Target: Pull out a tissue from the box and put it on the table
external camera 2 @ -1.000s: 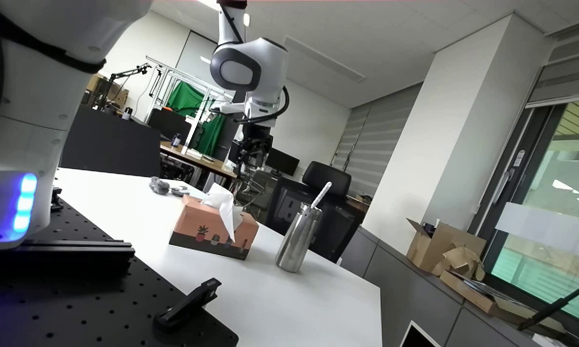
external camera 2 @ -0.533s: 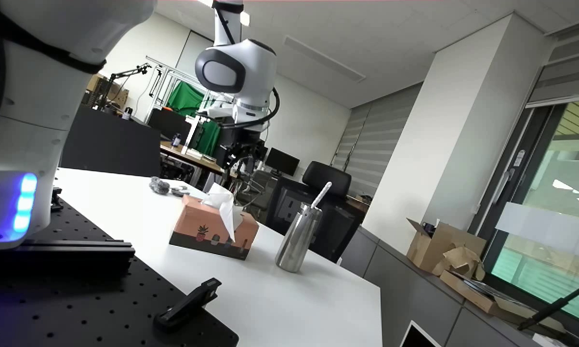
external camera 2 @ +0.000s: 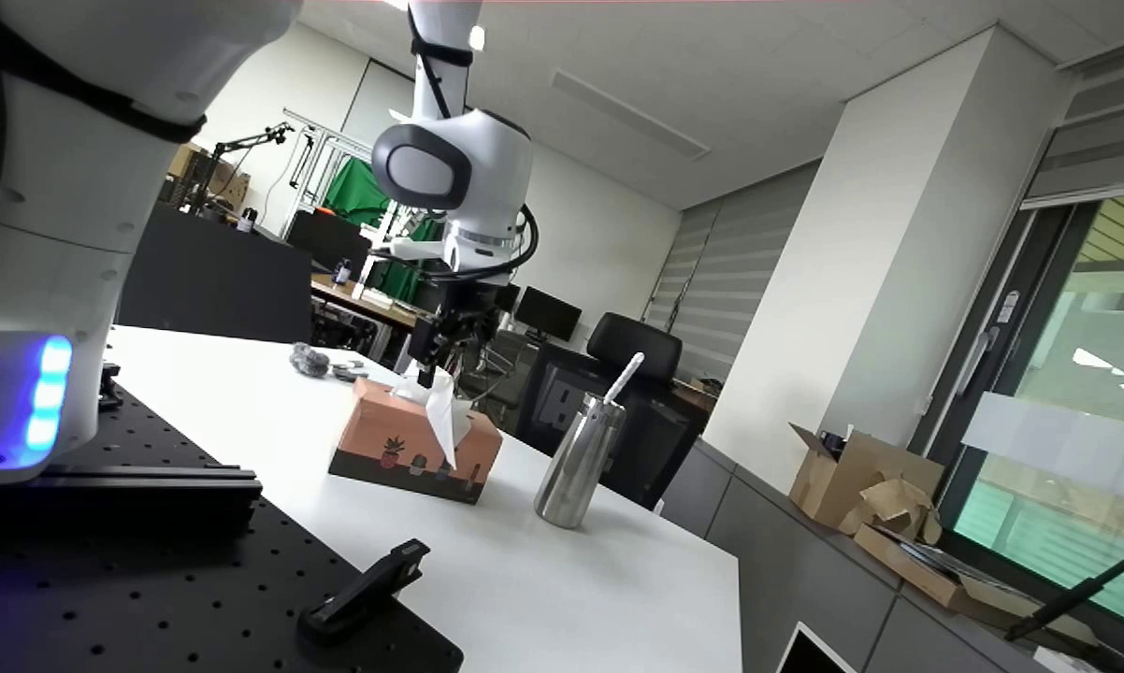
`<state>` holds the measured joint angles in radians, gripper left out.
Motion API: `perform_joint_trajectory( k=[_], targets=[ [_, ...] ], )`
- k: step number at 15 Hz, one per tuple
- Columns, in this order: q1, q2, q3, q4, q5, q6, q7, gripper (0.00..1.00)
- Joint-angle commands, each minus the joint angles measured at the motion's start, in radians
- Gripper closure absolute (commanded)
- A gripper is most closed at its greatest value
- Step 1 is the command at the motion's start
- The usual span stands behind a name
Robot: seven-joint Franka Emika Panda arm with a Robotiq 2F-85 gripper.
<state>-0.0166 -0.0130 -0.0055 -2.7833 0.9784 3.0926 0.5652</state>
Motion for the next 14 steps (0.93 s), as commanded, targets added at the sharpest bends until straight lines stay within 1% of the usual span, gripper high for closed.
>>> perform_joint_trajectory(
  k=[1,5,11,14],
  targets=[
    [-0.008,0.010,-0.009,0.011,0.010,0.030,-0.075,0.00],
    [0.007,-0.012,0.006,0.044,0.101,0.075,-0.153,0.00],
    [0.032,0.006,0.026,0.089,0.201,0.069,-0.239,0.00],
    [0.041,0.027,0.037,0.099,0.233,0.067,-0.274,0.00]
  ],
)
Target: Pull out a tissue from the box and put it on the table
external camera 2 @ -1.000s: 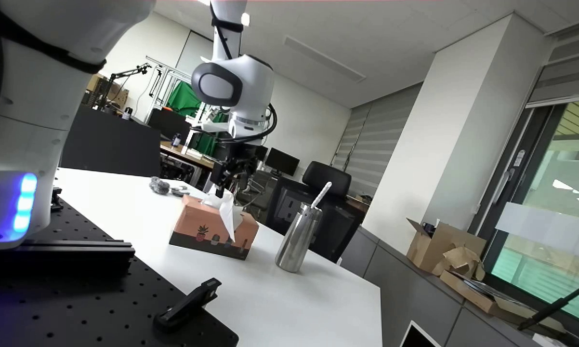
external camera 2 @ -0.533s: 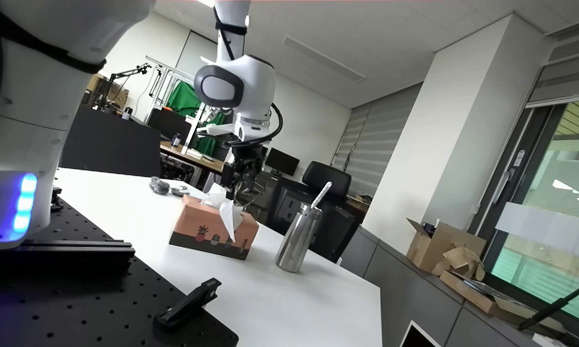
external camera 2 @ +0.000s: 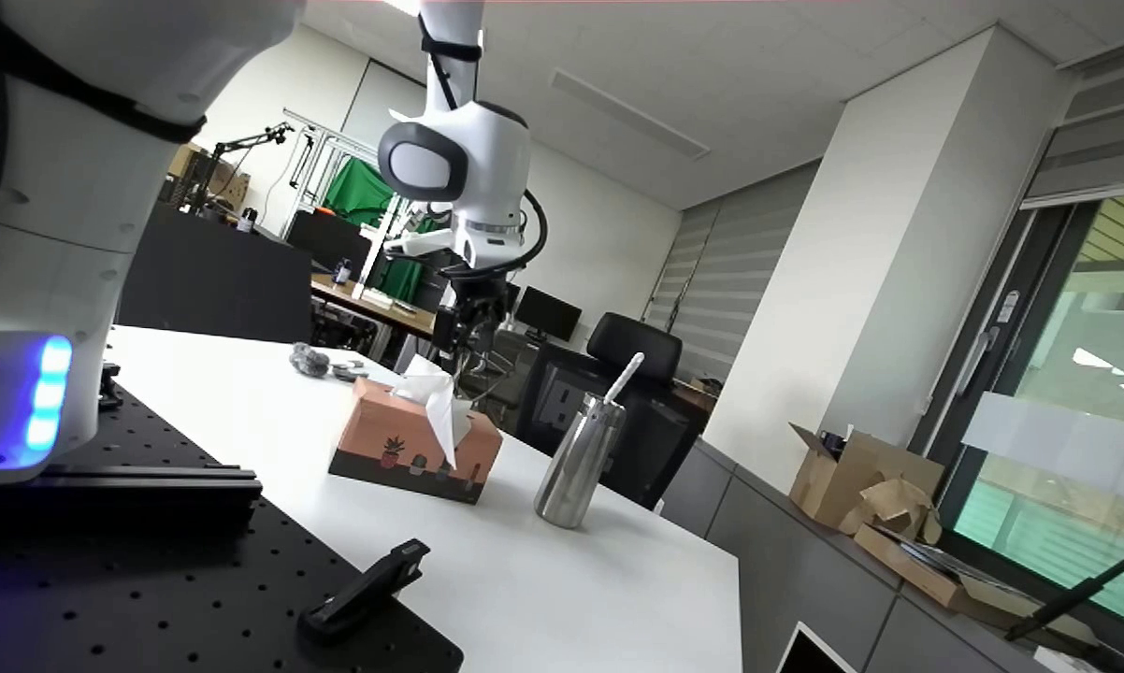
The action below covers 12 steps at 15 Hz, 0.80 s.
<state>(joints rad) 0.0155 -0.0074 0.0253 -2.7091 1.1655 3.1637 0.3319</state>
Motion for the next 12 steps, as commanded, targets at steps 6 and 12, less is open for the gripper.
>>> perform_joint_trajectory(
  k=[6,12],
  targets=[
    [0.009,0.080,0.027,0.038,0.058,0.005,-0.074,0.00],
    [0.004,0.137,0.047,0.079,0.094,0.020,-0.110,0.00]
  ],
)
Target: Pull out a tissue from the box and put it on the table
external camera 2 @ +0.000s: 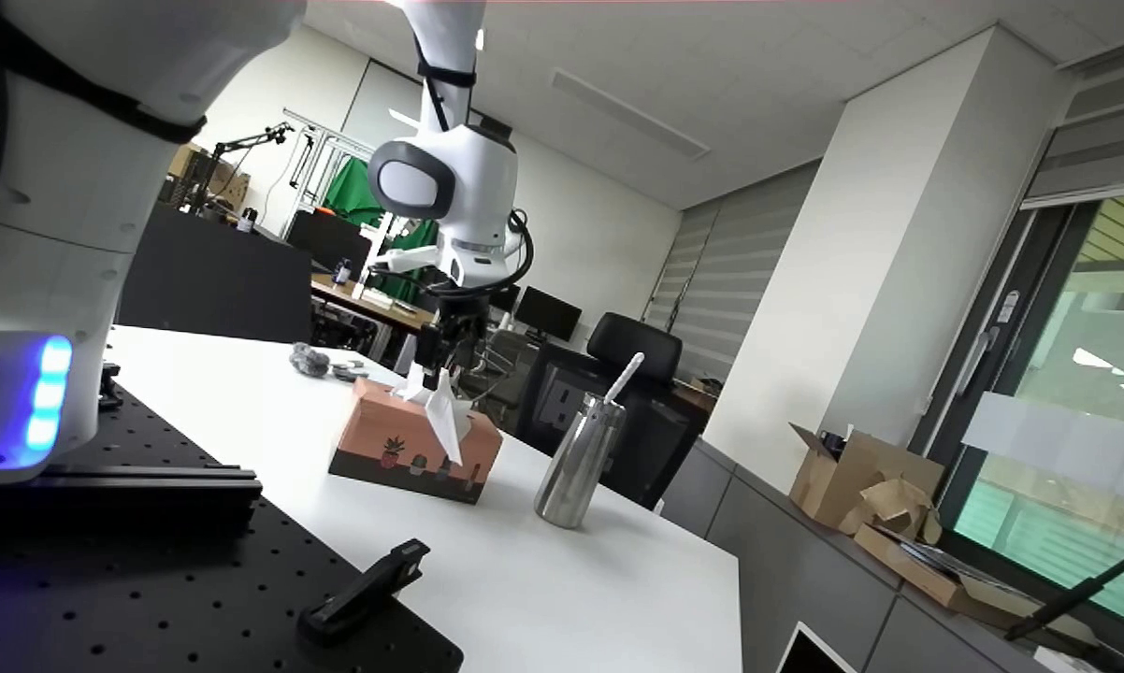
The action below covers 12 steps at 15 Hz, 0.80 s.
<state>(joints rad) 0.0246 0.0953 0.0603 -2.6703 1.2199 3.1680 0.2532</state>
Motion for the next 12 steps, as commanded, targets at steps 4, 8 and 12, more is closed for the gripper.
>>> perform_joint_trajectory(
  k=[4,8,12],
  targets=[
    [-0.010,0.055,0.021,0.055,0.054,0.024,-0.052,0.00],
    [-0.015,0.063,0.017,0.050,0.041,0.033,-0.060,0.00],
    [-0.022,0.071,0.018,0.052,0.037,0.050,-0.078,0.25]
  ],
)
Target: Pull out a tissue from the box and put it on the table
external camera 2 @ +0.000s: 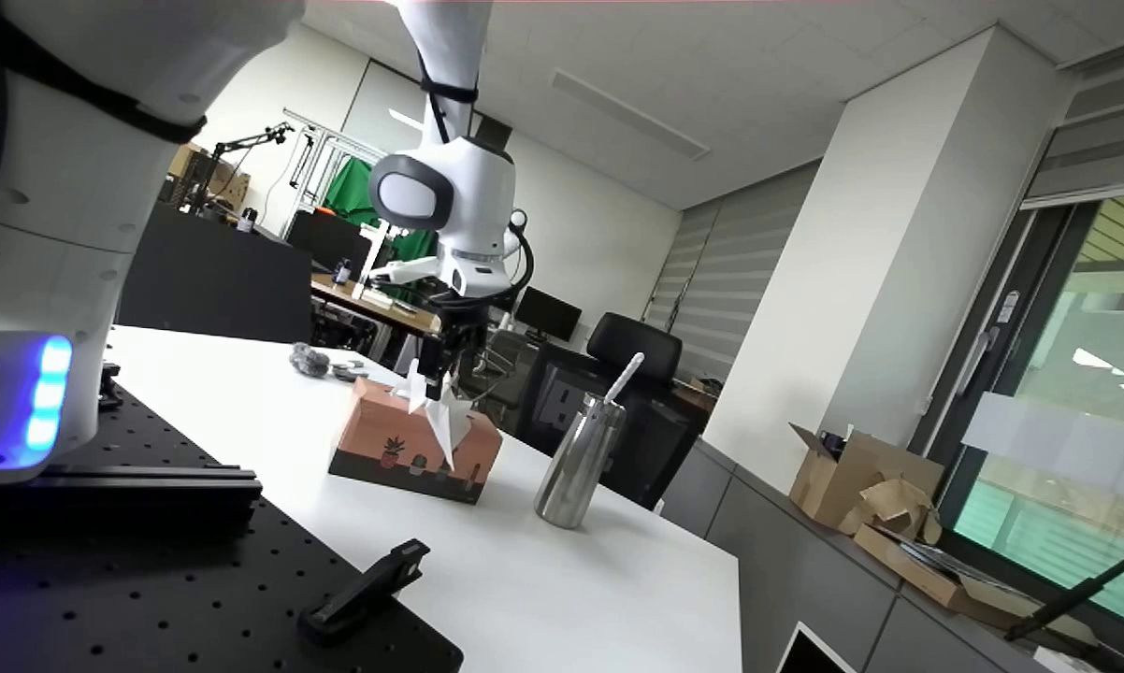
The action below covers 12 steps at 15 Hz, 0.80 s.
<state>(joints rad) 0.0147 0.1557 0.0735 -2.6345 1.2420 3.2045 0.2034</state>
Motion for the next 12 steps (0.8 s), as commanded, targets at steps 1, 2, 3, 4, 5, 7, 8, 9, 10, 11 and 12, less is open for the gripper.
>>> perform_joint_trajectory(
  k=[1,2,3,4,5,7,8,9,10,11,12],
  targets=[
    [-0.013,0.012,0.007,0.017,0.017,0.017,-0.034,0.25],
    [-0.013,0.012,0.008,0.017,0.018,0.019,-0.037,0.31],
    [-0.013,0.011,0.009,0.018,0.020,0.018,-0.039,0.40],
    [-0.014,0.011,0.009,0.018,0.020,0.018,-0.040,0.47],
    [-0.013,0.012,0.009,0.018,0.020,0.018,-0.042,0.54],
    [-0.012,0.011,0.011,0.018,0.021,0.020,-0.046,0.67],
    [-0.011,0.011,0.011,0.017,0.021,0.023,-0.047,0.74],
    [-0.011,0.010,0.012,0.016,0.021,0.025,-0.048,0.81],
    [-0.010,0.008,0.013,0.015,0.020,0.027,-0.048,0.88],
    [-0.009,0.004,0.015,0.013,0.018,0.029,-0.048,0.95],
    [-0.009,0.000,0.017,0.011,0.017,0.031,-0.048,0.99]
  ],
)
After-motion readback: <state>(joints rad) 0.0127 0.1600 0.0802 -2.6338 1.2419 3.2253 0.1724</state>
